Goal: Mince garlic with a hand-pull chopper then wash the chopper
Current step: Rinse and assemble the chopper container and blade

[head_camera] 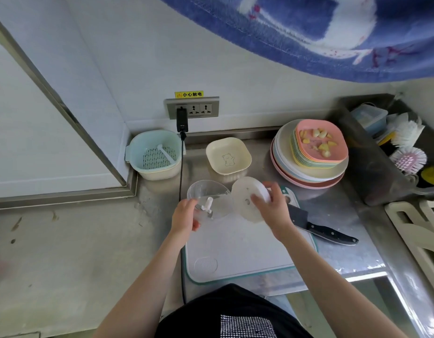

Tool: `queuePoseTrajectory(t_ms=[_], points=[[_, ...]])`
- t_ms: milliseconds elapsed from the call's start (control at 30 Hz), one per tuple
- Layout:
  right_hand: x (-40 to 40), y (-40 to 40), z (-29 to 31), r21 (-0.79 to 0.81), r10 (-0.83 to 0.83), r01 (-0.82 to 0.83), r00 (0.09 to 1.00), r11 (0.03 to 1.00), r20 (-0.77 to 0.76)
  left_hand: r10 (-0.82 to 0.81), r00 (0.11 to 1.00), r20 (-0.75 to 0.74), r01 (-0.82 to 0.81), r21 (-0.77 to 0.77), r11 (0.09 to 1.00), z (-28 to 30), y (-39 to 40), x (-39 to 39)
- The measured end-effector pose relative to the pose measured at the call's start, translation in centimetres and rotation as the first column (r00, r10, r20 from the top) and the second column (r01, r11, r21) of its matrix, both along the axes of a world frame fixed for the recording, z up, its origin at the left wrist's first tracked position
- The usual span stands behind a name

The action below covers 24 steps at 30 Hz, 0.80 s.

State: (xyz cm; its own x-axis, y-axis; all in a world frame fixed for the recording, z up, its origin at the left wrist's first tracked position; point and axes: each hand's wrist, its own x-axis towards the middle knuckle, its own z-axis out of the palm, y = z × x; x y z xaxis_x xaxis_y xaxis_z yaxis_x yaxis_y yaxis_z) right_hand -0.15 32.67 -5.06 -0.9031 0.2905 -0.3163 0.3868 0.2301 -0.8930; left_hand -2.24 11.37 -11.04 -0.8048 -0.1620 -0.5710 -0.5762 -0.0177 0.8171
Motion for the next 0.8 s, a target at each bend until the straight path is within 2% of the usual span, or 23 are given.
queuePoseTrajectory(t_ms=[33, 67, 133, 233, 300, 400, 467, 533, 600, 667, 800], points=[[0.2, -0.2, -0.2, 0.198, 0.116, -0.102, 0.991, 0.975, -0.06, 0.006, 1.0, 0.002, -0.006, -0.001, 1.0, 0.0, 0.0, -0.1], [0.4, -0.4, -0.6, 0.37, 0.238, -0.191, 0.967, 0.909, -0.087, 0.015, 1.0, 0.006, -0.015, 0.0, 1.0, 0.0, 0.0, -0.1], [1.1, -0.7, -1.9, 0.566, 0.449, -0.344, 0.892, 0.749, -0.051, 0.03, 0.999, 0.011, -0.029, -0.014, 0.999, 0.2, -0.1, -0.2], [2.5, -0.8, -3.6, 0.727, 0.609, -0.419, 0.793, 0.544, 0.002, 0.055, 0.998, -0.003, -0.055, -0.078, 0.995, 0.4, -0.4, 0.1], [3.2, -0.6, -4.6, 0.8, 0.683, -0.463, 0.724, 0.381, 0.094, 0.095, 0.995, -0.019, -0.097, -0.09, 0.991, 0.5, -0.6, 0.3], [3.9, -0.2, -5.5, 0.857, 0.779, -0.503, 0.578, 0.107, 0.242, 0.13, 0.99, -0.058, -0.134, -0.077, 0.988, 0.9, -0.5, 0.4], [4.2, 0.2, -5.9, 0.88, 0.812, -0.475, 0.516, 0.005, 0.274, 0.131, 0.989, -0.072, -0.136, -0.071, 0.988, 1.2, -0.3, 0.3], [4.3, 0.4, -6.0, 0.891, 0.812, -0.454, 0.53, 0.029, 0.244, 0.115, 0.99, -0.075, -0.121, -0.077, 0.99, 1.5, -0.1, 0.2], [3.7, 0.1, -5.7, 0.861, 0.744, -0.479, 0.636, 0.17, 0.207, 0.1, 0.992, -0.078, -0.105, -0.07, 0.992, 1.6, -0.1, 0.3], [3.1, -0.7, -5.4, 0.78, 0.61, -0.564, 0.727, 0.271, 0.314, 0.082, 0.994, -0.069, -0.087, -0.068, 0.994, 1.6, -0.1, 0.4], [2.0, -1.9, -4.8, 0.651, 0.519, -0.7, 0.688, 0.293, 0.507, 0.069, 0.995, -0.075, -0.073, -0.063, 0.995, 1.7, -0.2, 0.6]])
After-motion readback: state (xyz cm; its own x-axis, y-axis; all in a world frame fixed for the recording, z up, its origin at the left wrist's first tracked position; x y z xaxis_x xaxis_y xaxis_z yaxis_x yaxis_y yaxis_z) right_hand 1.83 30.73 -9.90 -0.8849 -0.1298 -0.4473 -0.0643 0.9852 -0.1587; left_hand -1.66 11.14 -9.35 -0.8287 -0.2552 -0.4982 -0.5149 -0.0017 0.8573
